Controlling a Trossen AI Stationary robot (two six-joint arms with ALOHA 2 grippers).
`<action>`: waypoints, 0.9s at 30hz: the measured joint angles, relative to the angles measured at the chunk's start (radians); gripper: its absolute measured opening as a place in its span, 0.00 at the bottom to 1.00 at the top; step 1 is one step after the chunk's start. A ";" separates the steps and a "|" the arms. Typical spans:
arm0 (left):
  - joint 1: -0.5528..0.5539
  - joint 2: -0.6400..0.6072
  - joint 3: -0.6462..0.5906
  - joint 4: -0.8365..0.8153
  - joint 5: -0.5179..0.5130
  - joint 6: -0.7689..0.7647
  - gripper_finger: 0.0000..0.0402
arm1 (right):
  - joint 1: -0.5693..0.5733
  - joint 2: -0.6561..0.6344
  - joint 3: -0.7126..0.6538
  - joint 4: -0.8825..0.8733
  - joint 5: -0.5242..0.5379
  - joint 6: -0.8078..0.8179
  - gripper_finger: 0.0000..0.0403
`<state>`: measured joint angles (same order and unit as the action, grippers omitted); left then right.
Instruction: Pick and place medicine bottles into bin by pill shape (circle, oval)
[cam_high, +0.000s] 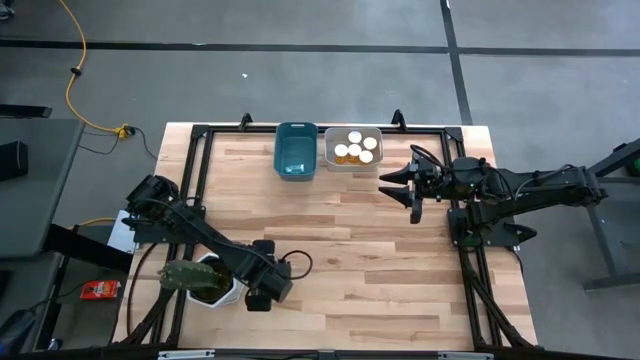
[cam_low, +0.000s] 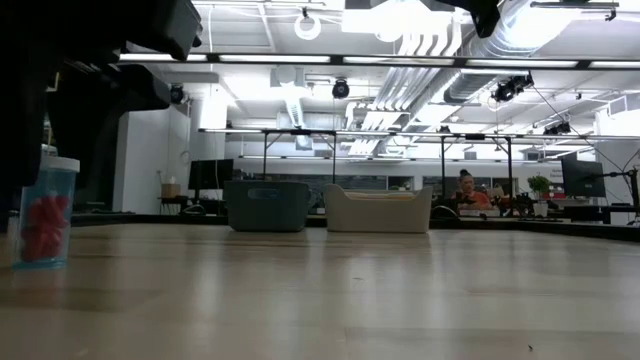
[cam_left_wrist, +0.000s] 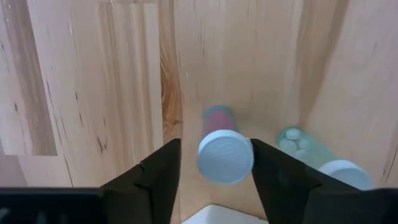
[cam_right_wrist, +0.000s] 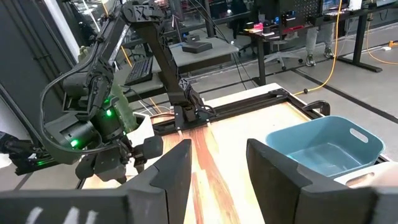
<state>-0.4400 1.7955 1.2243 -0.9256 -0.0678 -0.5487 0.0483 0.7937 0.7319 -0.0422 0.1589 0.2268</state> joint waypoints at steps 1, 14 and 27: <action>0.000 0.000 0.000 0.002 0.000 0.002 0.42 | 0.000 0.000 0.000 0.000 0.000 0.000 0.36; 0.056 -0.097 0.004 -0.002 -0.016 0.064 0.24 | 0.000 0.000 0.000 -0.006 0.000 0.000 0.36; 0.497 -0.438 0.120 0.008 -0.241 0.259 0.27 | 0.000 0.000 0.000 -0.016 0.000 0.044 0.36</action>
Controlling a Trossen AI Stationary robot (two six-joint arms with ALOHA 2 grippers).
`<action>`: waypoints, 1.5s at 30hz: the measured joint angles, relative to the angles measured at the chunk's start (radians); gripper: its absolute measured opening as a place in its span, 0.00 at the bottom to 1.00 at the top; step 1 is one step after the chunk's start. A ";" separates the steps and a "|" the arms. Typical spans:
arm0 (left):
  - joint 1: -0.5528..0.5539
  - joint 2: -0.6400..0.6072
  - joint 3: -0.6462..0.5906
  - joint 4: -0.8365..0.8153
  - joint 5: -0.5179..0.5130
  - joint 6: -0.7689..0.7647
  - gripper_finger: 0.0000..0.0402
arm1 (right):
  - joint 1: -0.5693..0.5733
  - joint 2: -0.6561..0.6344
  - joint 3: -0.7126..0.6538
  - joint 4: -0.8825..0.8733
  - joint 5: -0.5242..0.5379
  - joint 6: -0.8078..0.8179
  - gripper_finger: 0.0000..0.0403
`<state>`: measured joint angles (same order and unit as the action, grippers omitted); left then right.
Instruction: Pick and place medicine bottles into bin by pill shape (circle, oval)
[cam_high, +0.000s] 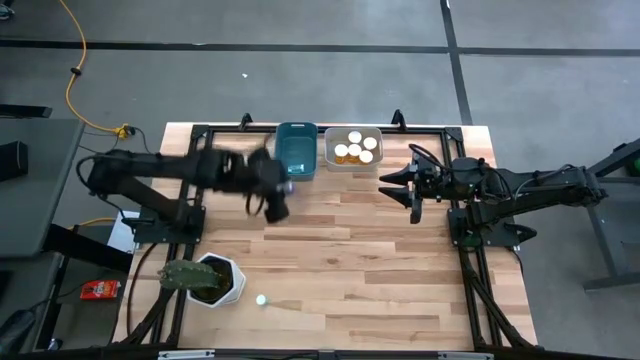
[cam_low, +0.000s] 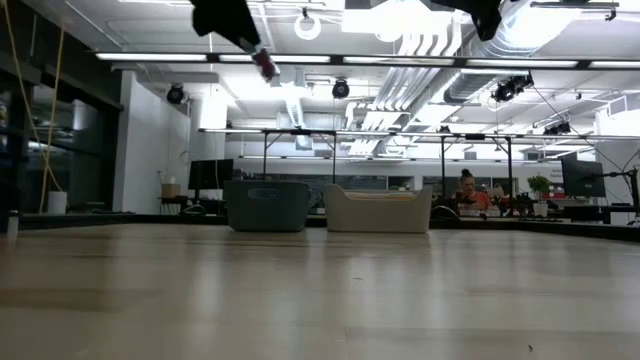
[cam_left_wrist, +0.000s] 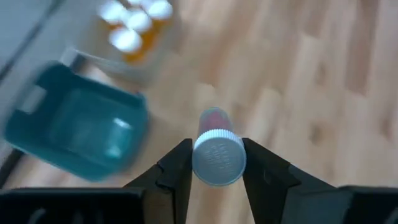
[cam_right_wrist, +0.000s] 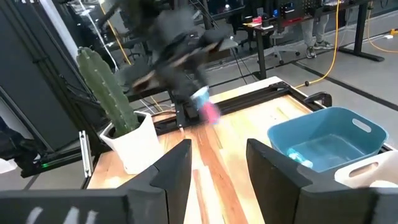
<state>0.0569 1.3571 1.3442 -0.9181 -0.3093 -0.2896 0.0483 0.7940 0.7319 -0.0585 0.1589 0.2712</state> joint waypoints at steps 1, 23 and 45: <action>0.043 -0.002 0.014 0.012 0.011 0.030 0.27 | 0.000 0.000 0.000 -0.002 0.000 0.001 0.36; 0.434 0.619 0.543 -0.024 0.276 0.366 0.27 | 0.000 0.000 0.000 -0.012 0.071 0.043 0.36; 0.273 0.168 0.215 0.250 0.313 0.167 0.27 | -0.002 0.175 0.002 0.153 0.117 -0.019 0.36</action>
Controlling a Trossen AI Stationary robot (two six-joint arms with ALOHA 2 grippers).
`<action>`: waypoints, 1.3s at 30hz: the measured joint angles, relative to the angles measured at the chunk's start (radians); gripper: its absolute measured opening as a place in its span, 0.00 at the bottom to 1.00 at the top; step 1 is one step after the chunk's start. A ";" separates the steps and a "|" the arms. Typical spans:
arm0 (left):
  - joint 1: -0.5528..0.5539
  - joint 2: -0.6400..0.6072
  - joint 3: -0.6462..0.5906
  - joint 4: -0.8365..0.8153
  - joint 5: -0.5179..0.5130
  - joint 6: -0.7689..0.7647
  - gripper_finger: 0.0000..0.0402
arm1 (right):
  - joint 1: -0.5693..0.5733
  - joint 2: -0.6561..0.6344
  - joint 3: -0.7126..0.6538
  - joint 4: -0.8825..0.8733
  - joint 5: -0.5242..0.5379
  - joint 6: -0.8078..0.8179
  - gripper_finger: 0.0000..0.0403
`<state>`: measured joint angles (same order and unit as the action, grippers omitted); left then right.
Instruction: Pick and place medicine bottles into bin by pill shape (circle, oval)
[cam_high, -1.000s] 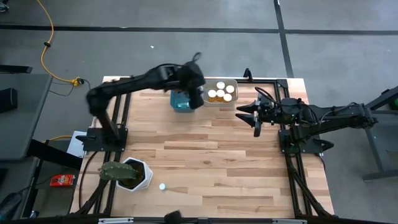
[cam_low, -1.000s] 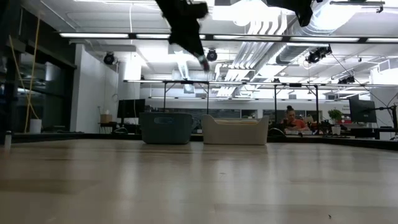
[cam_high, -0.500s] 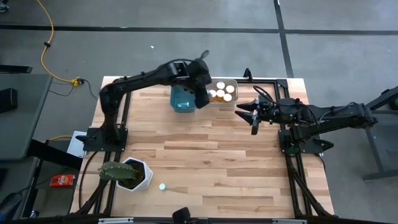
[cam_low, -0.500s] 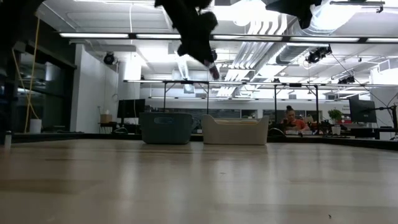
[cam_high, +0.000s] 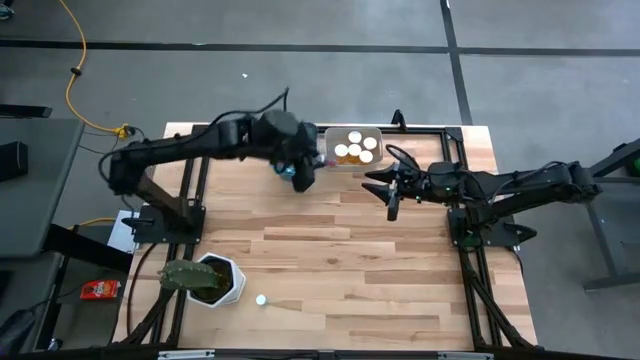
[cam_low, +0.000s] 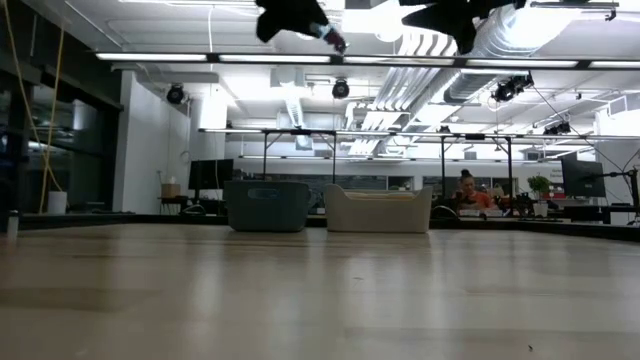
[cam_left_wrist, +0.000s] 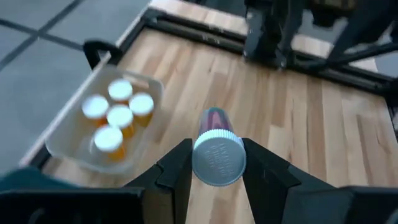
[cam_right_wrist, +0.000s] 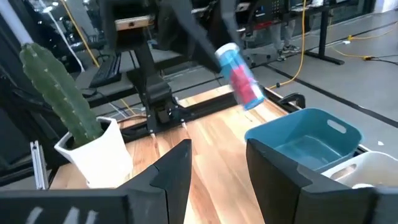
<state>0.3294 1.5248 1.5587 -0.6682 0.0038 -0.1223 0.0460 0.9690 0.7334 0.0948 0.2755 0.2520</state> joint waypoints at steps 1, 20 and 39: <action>-0.012 -0.021 -0.039 0.009 -0.014 -0.012 0.27 | 0.000 0.009 0.000 0.008 -0.007 -0.005 0.36; 0.067 0.121 -0.043 0.064 -0.148 -0.084 0.27 | 0.004 0.030 0.000 0.070 -0.013 0.002 0.36; 0.183 0.574 0.319 -0.198 -0.224 0.080 0.27 | 0.007 0.030 -0.002 0.074 -0.013 0.109 0.36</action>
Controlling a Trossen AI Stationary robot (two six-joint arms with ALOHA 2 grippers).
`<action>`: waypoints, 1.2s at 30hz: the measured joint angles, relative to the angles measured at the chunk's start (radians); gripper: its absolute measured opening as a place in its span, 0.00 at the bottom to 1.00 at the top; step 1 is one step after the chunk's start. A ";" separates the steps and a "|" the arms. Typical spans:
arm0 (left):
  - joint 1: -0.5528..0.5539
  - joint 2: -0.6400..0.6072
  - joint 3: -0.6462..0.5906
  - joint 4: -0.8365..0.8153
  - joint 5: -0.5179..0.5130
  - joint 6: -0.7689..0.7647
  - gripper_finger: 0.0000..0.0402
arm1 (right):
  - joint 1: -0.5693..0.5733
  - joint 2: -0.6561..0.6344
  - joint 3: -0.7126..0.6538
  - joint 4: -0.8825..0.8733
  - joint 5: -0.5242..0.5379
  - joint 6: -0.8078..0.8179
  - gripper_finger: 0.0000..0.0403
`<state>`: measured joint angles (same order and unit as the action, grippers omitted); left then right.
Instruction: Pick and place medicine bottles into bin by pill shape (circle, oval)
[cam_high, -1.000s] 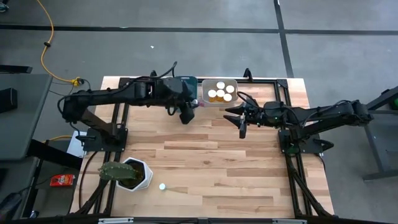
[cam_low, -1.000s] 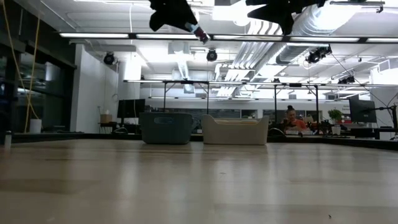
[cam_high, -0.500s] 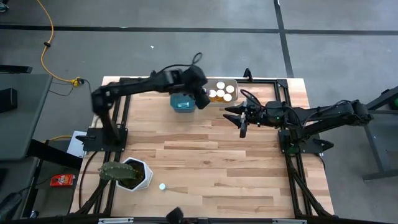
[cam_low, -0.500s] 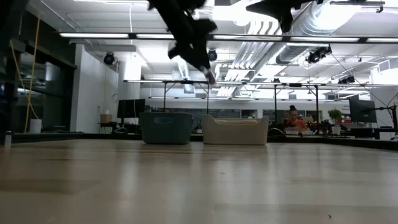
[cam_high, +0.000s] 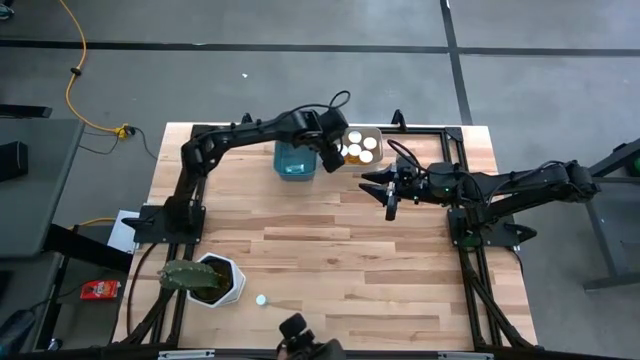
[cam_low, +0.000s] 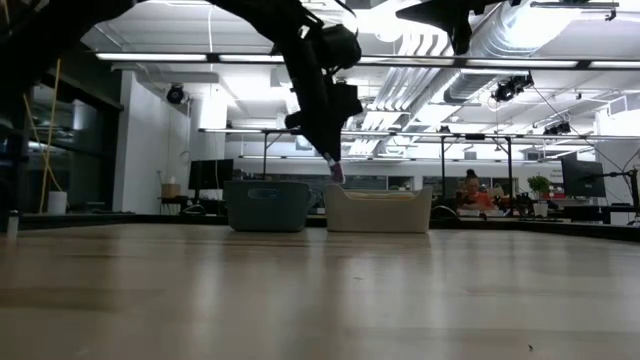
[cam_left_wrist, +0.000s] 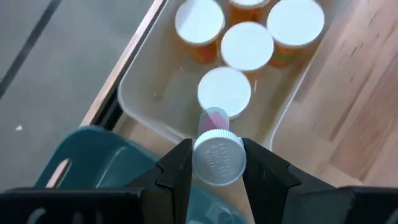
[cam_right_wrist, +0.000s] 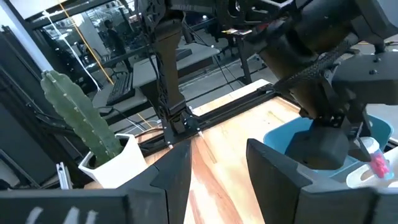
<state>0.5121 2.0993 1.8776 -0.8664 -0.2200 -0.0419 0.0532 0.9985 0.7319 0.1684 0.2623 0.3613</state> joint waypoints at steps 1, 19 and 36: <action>0.000 0.005 0.001 0.005 0.008 0.007 0.27 | 0.000 0.000 0.000 0.000 0.000 0.000 0.36; -0.002 0.036 -0.001 0.001 0.018 -0.007 0.33 | 0.000 0.000 0.000 0.001 0.000 -0.002 0.36; 0.007 -0.126 -0.003 -0.057 0.109 -0.029 0.48 | 0.000 0.000 0.000 0.000 0.000 -0.002 0.36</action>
<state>0.5192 1.9737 1.8748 -0.9237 -0.1107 -0.0704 0.0536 0.9981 0.7319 0.1681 0.2623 0.3590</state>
